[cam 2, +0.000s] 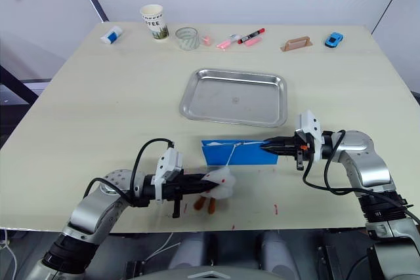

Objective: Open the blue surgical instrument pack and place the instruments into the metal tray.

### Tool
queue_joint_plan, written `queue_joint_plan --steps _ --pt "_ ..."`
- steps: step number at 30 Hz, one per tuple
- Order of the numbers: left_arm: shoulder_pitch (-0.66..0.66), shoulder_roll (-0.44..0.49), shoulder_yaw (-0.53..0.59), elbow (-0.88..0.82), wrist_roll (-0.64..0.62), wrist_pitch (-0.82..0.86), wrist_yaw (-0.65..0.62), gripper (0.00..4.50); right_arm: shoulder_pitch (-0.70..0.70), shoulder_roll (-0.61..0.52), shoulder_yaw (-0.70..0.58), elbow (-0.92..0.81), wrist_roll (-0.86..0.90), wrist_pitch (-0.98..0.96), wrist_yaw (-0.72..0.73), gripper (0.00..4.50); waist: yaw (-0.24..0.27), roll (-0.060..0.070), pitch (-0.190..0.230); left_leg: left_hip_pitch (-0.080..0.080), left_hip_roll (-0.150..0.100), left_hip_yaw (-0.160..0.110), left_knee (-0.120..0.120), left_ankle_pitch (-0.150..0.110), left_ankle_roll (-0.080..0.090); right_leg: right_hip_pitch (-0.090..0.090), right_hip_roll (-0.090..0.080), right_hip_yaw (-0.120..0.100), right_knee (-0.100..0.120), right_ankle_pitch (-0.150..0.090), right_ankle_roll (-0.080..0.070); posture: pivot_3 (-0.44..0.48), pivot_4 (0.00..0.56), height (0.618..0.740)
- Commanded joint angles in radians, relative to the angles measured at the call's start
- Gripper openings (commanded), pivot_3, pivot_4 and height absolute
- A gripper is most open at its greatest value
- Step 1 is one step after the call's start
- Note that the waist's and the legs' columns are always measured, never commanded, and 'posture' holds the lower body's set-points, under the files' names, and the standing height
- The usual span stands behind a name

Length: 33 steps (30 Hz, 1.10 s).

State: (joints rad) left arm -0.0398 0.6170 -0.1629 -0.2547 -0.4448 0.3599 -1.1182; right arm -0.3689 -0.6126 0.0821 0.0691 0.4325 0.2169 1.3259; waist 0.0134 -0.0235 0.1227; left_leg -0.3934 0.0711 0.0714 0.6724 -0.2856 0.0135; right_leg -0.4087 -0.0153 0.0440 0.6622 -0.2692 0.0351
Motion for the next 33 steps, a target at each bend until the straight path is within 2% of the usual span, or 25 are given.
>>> queue_joint_plan --steps 1,9,14,17,23,33 --pt "0.013 0.025 0.078 -0.073 -0.098 0.001 -0.046 0.1 -0.013 -0.006 0.004 0.005 -0.011 -0.012 0.011 0.0 0.0 0.0 0.0 0.0 0.0 0.0 0.0 0.0 0.0 0.0 0.0 0.0 0.0 0.0 0.0 0.0 0.15 0.74" --pt "-0.041 0.126 0.254 -0.144 -0.323 0.168 -0.052 0.1 -0.026 0.004 0.007 0.048 -0.025 -0.049 0.019 0.0 0.001 0.0 0.0 0.0 0.0 0.0 0.0 0.0 0.0 0.0 0.0 0.0 0.0 0.0 0.0 0.0 0.15 0.74" --pt "-0.078 0.17 0.346 -0.082 -0.398 0.222 -0.065 0.1 -0.031 0.012 -0.004 0.064 -0.02 -0.056 0.021 0.0 -0.001 0.0 0.0 0.0 0.0 0.0 0.0 0.0 0.0 0.0 0.0 0.0 0.0 0.0 0.0 0.0 0.15 0.74" --pt "-0.075 0.196 0.384 -0.011 -0.381 0.215 -0.087 0.1 -0.019 0.019 -0.038 0.034 0.039 -0.007 0.015 0.0 -0.001 0.0 0.0 0.0 0.0 0.0 0.0 0.0 0.0 0.0 0.0 -0.001 0.0 0.0 0.0 0.0 0.15 0.74" --pt "-0.052 0.239 0.391 0.113 -0.294 0.142 -0.157 0.1 -0.005 0.003 -0.081 -0.008 0.119 0.074 0.022 0.0 0.001 0.0 0.0 0.0 0.0 0.0 0.0 0.0 0.0 0.0 0.0 -0.001 0.0 0.0 0.0 0.0 0.15 0.74" --pt "-0.023 0.246 0.377 0.223 -0.211 0.073 -0.212 0.1 -0.016 0.011 -0.194 -0.113 0.342 0.329 -0.044 0.0 0.001 0.0 0.001 0.0 0.0 0.0 0.0 0.0 0.0 0.0 0.0 -0.001 0.0 0.0 0.0 0.0 0.15 0.74"
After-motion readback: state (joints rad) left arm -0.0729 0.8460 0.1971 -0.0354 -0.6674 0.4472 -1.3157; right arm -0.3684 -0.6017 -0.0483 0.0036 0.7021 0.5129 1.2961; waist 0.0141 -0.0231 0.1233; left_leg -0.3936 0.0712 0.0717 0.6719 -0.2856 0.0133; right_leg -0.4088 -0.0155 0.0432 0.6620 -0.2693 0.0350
